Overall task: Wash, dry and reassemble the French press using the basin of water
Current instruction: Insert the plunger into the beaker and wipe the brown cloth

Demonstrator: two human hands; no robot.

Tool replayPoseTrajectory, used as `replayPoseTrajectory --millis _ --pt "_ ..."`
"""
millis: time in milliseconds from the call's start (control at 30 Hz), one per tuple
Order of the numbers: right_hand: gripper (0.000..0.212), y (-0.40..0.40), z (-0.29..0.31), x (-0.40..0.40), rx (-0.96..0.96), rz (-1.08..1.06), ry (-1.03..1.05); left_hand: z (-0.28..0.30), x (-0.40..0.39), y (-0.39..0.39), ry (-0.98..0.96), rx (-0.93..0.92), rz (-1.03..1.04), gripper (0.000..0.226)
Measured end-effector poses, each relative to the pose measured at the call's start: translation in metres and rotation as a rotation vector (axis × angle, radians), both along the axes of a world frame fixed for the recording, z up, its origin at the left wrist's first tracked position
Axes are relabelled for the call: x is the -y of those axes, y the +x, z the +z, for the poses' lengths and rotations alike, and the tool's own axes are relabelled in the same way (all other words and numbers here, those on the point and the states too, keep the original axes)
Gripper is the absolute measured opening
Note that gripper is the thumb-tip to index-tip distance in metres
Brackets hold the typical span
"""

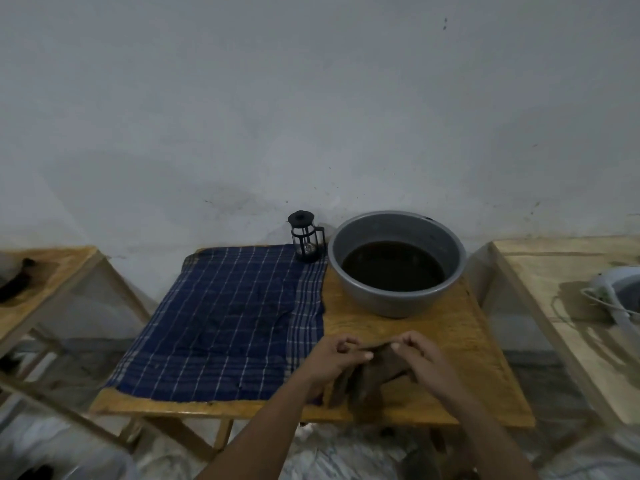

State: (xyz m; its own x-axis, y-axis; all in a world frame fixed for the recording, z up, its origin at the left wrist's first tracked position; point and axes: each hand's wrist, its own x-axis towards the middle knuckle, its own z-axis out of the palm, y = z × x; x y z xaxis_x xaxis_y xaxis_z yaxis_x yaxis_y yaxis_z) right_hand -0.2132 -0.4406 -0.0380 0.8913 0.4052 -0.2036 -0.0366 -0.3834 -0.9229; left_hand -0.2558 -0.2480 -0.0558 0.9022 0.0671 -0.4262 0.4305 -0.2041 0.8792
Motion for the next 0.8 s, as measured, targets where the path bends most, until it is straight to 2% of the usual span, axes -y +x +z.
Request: replayPoseTrajectory --millis 267,400,467,533,633,800 --pt "0.007 0.009 0.044 0.016 0.091 0.066 -0.053 0.028 0.007 0.006 0.147 -0.071 -0.259 0.016" --pt "0.008 0.011 0.054 0.026 0.136 0.026 -0.071 0.038 0.010 0.009 0.235 0.032 -0.286 0.015" --pt "0.010 0.010 0.060 0.031 0.193 0.052 -0.042 0.040 0.011 0.010 0.215 0.037 -0.280 0.019" --pt "0.009 0.009 0.064 0.036 0.219 0.071 0.029 0.042 0.012 0.009 0.103 -0.019 -0.231 0.020" --pt "0.007 0.011 0.059 0.045 0.130 0.063 0.155 0.045 0.010 0.011 -0.039 -0.052 -0.204 0.026" --pt "0.005 0.013 0.048 0.057 -0.075 0.079 0.152 0.062 0.011 0.015 0.039 0.113 -0.164 0.027"
